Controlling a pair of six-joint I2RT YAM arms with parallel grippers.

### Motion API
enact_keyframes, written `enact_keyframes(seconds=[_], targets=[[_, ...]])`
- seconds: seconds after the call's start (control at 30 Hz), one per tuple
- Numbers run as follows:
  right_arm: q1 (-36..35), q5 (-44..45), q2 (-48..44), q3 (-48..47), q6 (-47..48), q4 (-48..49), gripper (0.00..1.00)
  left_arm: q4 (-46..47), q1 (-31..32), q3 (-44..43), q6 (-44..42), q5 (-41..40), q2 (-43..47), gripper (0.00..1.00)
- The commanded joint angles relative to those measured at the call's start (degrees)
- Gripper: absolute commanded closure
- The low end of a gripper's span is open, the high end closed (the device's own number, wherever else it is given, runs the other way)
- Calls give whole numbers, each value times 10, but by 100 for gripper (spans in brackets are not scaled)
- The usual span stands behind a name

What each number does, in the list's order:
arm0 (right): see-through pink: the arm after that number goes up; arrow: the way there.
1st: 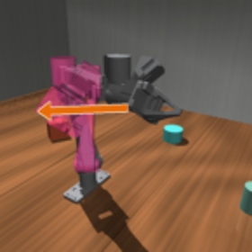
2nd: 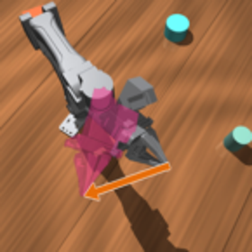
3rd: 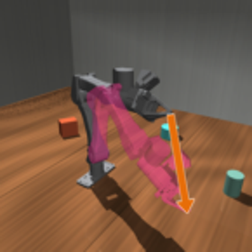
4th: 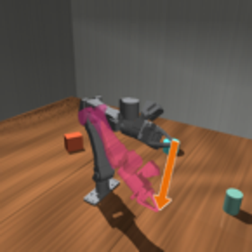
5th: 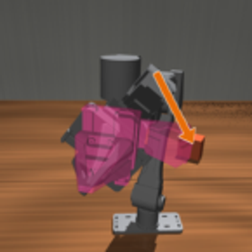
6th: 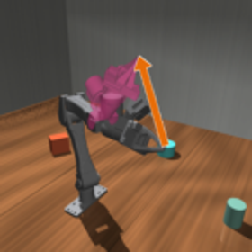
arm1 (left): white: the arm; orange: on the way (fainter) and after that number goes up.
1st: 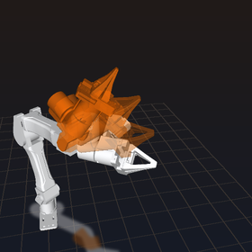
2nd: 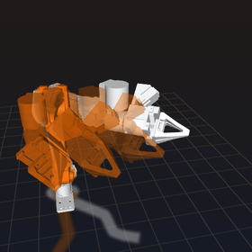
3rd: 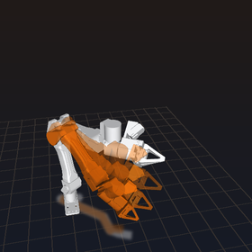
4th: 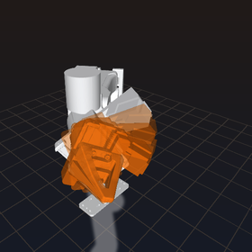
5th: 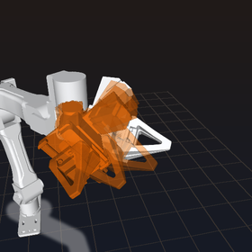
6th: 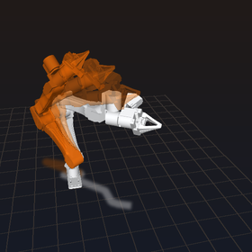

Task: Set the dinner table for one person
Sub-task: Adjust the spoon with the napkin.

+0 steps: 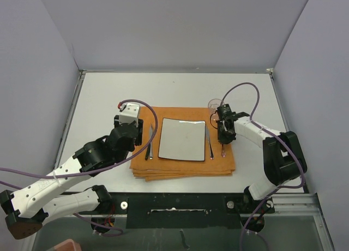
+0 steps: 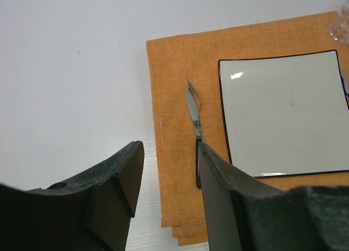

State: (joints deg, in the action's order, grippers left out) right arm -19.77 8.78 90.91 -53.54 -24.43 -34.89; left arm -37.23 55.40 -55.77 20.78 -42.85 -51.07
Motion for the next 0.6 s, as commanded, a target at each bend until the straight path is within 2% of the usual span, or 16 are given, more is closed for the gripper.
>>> enact_keyframes(seconds=[0.0,0.57], targets=[[9,16,-25,-6,7,0,97,29,0,-29,-13,0,4,56],[7,-3,-14,-15,20,-11,84,33,-3,-24,-14,2,4,56]])
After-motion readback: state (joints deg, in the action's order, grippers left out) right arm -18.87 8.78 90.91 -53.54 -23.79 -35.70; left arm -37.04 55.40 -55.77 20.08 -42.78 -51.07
